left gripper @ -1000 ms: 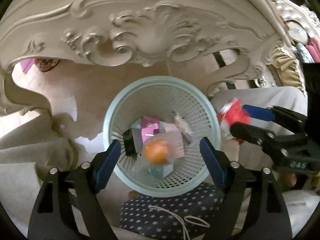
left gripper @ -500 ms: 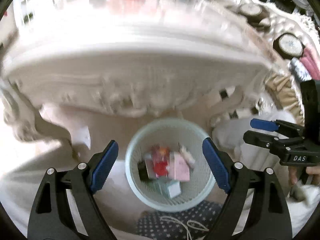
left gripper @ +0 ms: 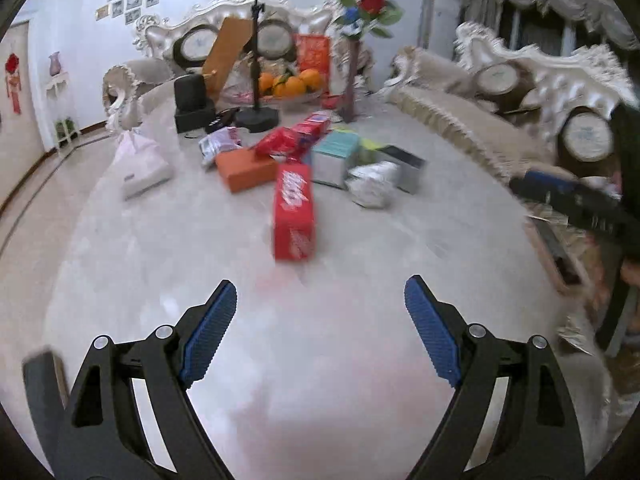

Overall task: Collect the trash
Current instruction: 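Grasp the red Zhonghua box with the left tool while the right tool grasps the black box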

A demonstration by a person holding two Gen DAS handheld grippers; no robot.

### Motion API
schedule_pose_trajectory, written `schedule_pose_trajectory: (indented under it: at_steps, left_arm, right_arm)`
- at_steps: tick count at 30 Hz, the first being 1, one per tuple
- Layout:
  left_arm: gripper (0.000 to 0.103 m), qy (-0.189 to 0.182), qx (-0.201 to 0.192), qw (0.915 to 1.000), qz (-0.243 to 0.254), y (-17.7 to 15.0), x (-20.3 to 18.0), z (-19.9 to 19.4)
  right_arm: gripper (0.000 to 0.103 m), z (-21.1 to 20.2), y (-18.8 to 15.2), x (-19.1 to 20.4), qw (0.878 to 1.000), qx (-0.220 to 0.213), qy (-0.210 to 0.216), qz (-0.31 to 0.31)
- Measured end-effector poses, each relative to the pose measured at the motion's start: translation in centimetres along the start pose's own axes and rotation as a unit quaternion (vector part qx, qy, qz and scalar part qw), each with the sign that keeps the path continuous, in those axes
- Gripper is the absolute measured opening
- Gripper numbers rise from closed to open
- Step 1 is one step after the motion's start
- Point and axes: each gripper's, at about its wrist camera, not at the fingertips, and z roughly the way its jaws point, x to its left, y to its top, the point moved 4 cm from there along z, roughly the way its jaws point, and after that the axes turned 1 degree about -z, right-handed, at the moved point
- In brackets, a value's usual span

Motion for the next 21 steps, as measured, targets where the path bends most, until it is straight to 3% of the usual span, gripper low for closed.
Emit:
schedule_pose_trajectory:
  at_steps: [3,6,12,17,21]
  left_arm:
    - [0.084,0.023,0.024,0.9994,0.004,1.7,0.8,3.6]
    - [0.084,0.042,0.047,0.9980,0.002,2.6,1.1,6.7]
    - [0.084,0.043,0.077,0.9948,-0.050,2.6,2.9,10.3]
    - [0.084,0.043,0.085,0.9937,-0.058,2.9,3.7,12.2]
    - [0.084,0.052,0.084,0.9934,-0.058,3.1,3.9,12.8]
  right_arm:
    - [0.069,5.9,2.3,-1.8,0.999,0.029,-0.027,-0.006]
    - [0.069,9.8,2.3,-3.0,0.998,0.066,-0.021,0.010]
    - [0.069,13.3,2.0,-2.5,0.995,0.090,-0.029,-0.012]
    - [0.069,15.1,2.5,-2.0,0.993,0.106,-0.045,-0.035]
    - [0.069,15.7,2.4,-2.6,0.993,0.109,-0.047,-0.018]
